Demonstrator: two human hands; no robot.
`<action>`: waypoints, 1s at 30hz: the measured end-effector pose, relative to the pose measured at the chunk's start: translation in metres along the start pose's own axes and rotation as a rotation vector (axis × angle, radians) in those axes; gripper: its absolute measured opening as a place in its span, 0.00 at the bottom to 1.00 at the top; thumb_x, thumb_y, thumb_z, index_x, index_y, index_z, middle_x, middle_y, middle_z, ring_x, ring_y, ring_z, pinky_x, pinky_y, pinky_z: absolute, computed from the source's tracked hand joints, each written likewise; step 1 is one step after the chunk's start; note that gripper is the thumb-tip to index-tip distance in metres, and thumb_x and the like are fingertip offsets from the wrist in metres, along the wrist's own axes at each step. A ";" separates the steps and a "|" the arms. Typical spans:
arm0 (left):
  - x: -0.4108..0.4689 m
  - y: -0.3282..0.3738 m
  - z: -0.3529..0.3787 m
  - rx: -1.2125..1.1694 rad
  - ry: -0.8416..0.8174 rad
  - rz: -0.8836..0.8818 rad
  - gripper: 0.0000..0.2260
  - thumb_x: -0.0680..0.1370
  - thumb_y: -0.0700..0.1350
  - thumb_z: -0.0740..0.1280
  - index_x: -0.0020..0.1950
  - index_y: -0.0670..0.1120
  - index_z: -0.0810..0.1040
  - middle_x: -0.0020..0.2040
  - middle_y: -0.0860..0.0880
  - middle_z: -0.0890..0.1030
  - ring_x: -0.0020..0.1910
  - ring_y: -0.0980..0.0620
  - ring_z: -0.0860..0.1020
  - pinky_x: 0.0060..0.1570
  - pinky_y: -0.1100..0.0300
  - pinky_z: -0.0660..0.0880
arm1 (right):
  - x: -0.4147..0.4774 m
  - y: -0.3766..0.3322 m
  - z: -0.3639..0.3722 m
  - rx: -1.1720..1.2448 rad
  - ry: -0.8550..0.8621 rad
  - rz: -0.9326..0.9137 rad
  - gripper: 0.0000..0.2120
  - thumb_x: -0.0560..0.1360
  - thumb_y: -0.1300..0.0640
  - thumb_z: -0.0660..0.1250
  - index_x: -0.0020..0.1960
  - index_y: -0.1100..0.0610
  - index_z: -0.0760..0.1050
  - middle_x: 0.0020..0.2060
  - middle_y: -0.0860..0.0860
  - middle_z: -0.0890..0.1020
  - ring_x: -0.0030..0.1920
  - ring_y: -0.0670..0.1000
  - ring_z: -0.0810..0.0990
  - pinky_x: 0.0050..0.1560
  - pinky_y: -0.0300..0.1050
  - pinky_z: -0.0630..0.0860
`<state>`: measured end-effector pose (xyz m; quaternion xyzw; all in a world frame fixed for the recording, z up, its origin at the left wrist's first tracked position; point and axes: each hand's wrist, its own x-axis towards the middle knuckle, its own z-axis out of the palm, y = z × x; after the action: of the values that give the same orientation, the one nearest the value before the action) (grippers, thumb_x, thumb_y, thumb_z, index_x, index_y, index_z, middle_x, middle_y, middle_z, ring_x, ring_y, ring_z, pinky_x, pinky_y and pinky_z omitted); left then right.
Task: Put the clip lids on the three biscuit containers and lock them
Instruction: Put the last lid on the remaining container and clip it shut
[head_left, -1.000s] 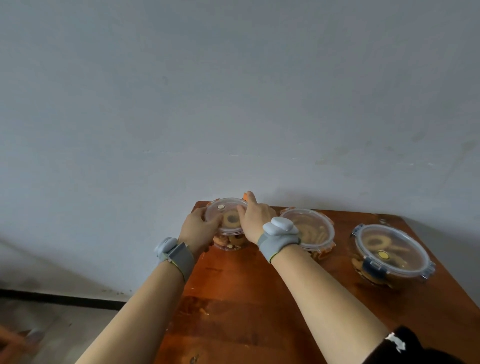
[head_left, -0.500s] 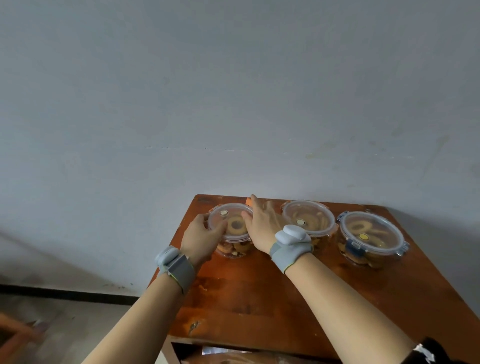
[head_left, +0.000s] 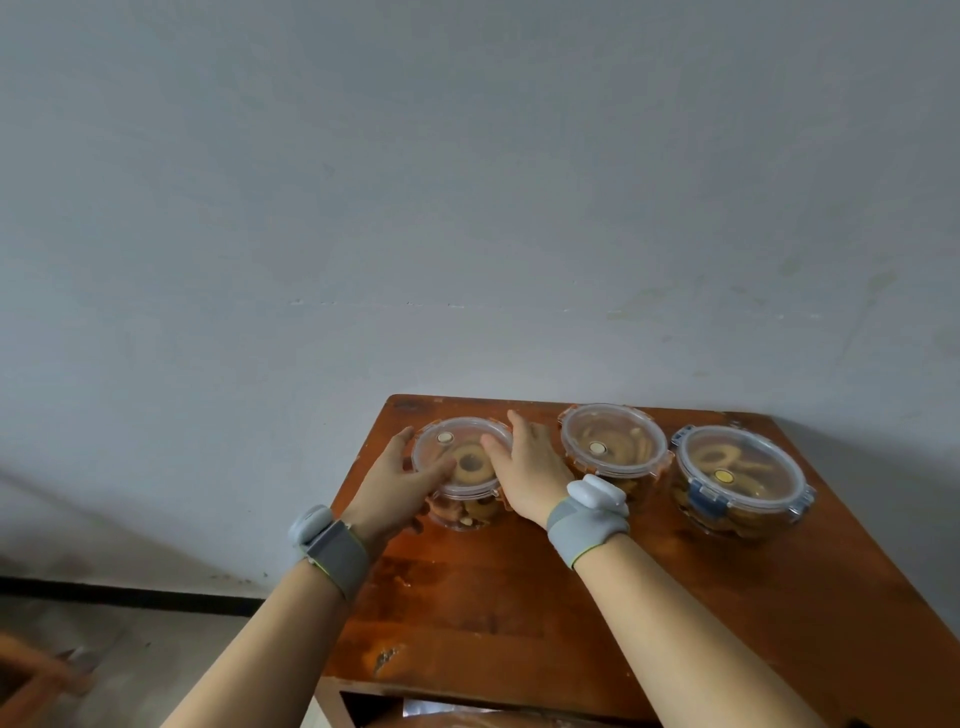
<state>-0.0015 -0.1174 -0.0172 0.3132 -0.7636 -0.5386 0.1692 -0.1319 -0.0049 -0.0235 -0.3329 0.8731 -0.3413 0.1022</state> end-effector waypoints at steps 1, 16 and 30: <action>0.000 -0.002 0.001 -0.010 0.005 0.001 0.36 0.77 0.55 0.68 0.79 0.51 0.53 0.54 0.49 0.77 0.34 0.52 0.77 0.28 0.62 0.75 | 0.000 0.001 0.001 0.061 -0.008 -0.005 0.30 0.82 0.42 0.54 0.79 0.53 0.52 0.76 0.55 0.60 0.73 0.59 0.66 0.68 0.53 0.66; 0.017 -0.007 -0.018 -0.138 -0.154 -0.092 0.35 0.74 0.50 0.74 0.77 0.50 0.62 0.54 0.45 0.83 0.43 0.48 0.82 0.29 0.61 0.74 | 0.005 0.010 0.002 0.228 -0.040 -0.055 0.27 0.83 0.46 0.52 0.79 0.53 0.54 0.78 0.51 0.60 0.77 0.53 0.60 0.73 0.49 0.59; 0.006 -0.026 -0.015 -0.232 -0.182 -0.003 0.35 0.66 0.62 0.76 0.70 0.53 0.72 0.55 0.46 0.84 0.41 0.49 0.82 0.34 0.57 0.78 | 0.006 0.012 0.002 0.249 -0.080 -0.062 0.25 0.83 0.46 0.52 0.77 0.51 0.58 0.76 0.51 0.63 0.75 0.53 0.63 0.72 0.49 0.62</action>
<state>0.0102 -0.1376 -0.0361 0.2424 -0.7081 -0.6497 0.1334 -0.1420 -0.0037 -0.0323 -0.3580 0.8084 -0.4364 0.1670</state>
